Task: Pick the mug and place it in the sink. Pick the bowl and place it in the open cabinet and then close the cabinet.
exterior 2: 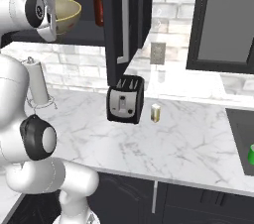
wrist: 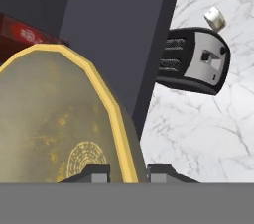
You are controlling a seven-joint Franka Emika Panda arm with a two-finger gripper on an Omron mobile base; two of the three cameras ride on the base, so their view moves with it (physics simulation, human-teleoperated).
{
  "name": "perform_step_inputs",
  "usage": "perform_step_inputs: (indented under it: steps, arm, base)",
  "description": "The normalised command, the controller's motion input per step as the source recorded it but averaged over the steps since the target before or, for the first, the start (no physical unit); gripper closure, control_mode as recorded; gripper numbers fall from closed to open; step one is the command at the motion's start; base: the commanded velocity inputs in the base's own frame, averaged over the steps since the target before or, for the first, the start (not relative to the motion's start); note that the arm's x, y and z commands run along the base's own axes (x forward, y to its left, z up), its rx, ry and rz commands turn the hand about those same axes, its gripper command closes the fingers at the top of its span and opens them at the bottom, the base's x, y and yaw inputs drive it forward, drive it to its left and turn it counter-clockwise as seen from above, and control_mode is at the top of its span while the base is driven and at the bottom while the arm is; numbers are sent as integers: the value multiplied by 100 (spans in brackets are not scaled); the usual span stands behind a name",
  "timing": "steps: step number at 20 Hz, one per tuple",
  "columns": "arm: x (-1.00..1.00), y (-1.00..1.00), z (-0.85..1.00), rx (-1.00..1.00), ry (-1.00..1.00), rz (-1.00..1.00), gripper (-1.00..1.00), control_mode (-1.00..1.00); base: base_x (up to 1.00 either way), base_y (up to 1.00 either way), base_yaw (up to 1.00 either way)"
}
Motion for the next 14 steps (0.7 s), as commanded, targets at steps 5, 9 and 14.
perform_step_inputs:
  steps: [5,9,14]
  arm:
    - [25,11,0,0,0,0,100,-100]
    - [22,10,0,0,2,0,100,-100]
    - [29,7,0,0,0,0,100,-100]
  base:
    - [0,0,0]
    - [0,0,0]
    - [0,0,0]
